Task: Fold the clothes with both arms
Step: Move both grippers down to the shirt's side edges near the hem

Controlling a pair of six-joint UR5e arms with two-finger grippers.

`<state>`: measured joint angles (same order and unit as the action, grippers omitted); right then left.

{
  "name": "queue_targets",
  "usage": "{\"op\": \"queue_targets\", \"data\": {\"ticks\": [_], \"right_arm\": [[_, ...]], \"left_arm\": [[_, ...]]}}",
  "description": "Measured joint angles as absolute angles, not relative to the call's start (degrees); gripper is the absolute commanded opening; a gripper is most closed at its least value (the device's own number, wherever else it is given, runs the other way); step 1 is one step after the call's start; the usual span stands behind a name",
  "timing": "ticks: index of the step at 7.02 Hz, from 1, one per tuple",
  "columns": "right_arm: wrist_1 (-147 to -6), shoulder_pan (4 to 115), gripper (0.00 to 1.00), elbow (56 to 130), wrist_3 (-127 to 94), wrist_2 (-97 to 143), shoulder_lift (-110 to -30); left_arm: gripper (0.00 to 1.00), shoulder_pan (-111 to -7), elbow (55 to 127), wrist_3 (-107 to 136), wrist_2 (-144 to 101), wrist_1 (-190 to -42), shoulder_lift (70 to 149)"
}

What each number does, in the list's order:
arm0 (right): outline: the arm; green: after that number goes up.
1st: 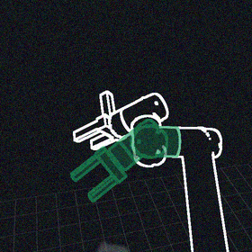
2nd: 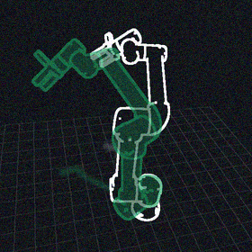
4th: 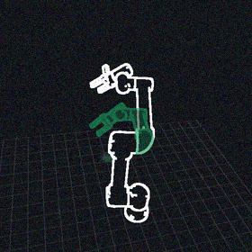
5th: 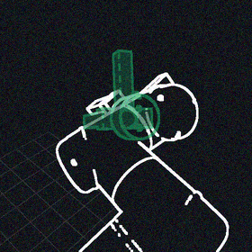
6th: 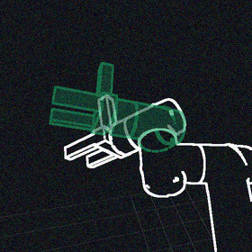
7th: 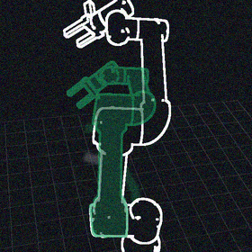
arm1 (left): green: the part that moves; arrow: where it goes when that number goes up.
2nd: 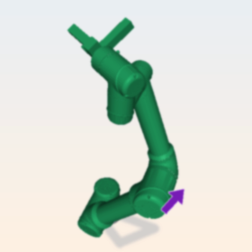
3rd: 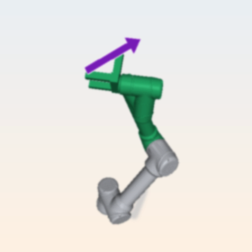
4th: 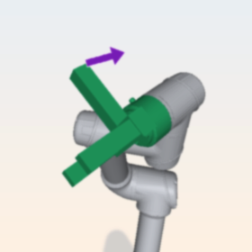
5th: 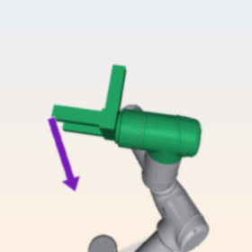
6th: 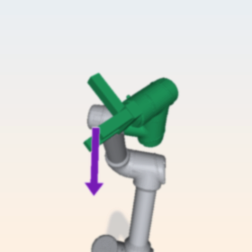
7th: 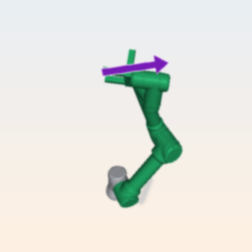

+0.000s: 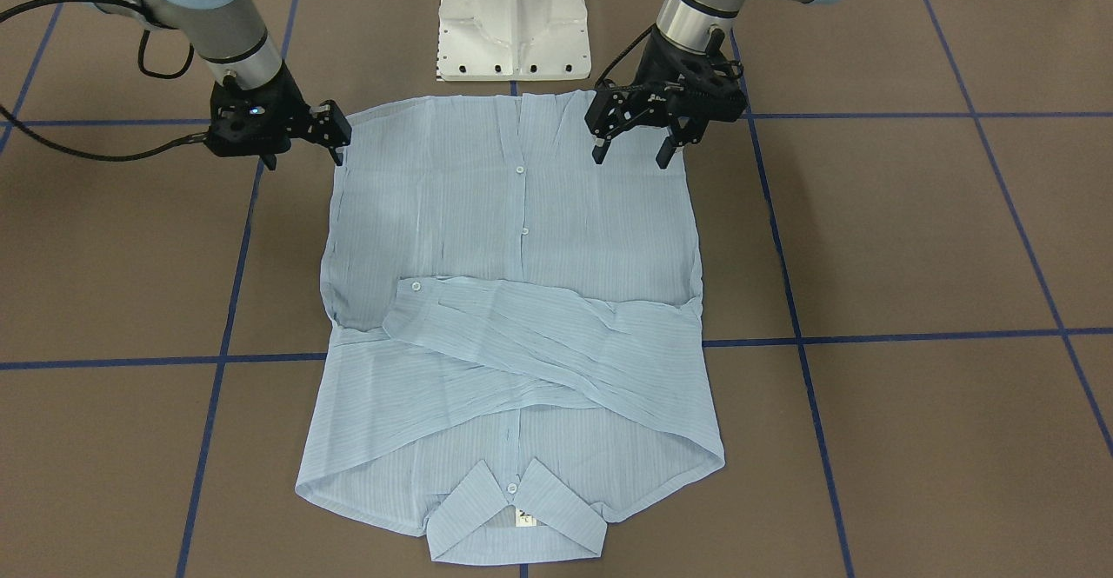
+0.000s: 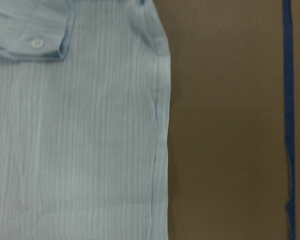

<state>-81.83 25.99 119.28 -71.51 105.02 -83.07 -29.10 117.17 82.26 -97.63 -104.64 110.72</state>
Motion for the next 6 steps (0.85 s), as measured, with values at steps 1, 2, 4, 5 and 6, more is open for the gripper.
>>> {"op": "queue_targets", "data": {"ticks": [1, 2, 4, 5, 6], "right_arm": [[-81.7, 20.5, 0.99, 119.6, -75.6, 101.2, -83.6], [-81.3, 16.7, 0.99, 119.4, -78.4, 98.7, -84.2], [-77.3, 13.9, 0.92, 118.7, -80.1, 96.7, -87.1], [-75.4, 13.6, 0.8, 118.1, -80.3, 96.7, -88.2], [-74.6, 13.5, 0.68, 117.5, -80.4, 96.9, -88.5]], "left_arm": [[1.0, -29.1, 118.1, 82.0, -97.7, -104.7, 109.2], [1.0, -29.1, 118.6, 82.0, -97.7, -104.7, 108.6], [1.0, -29.1, 118.9, 82.0, -97.7, -104.7, 108.5], [1.0, -29.1, 119.1, 82.0, -97.7, -104.7, 108.4], [1.0, -29.1, 119.4, 82.0, -97.7, -104.7, 108.4]]}}
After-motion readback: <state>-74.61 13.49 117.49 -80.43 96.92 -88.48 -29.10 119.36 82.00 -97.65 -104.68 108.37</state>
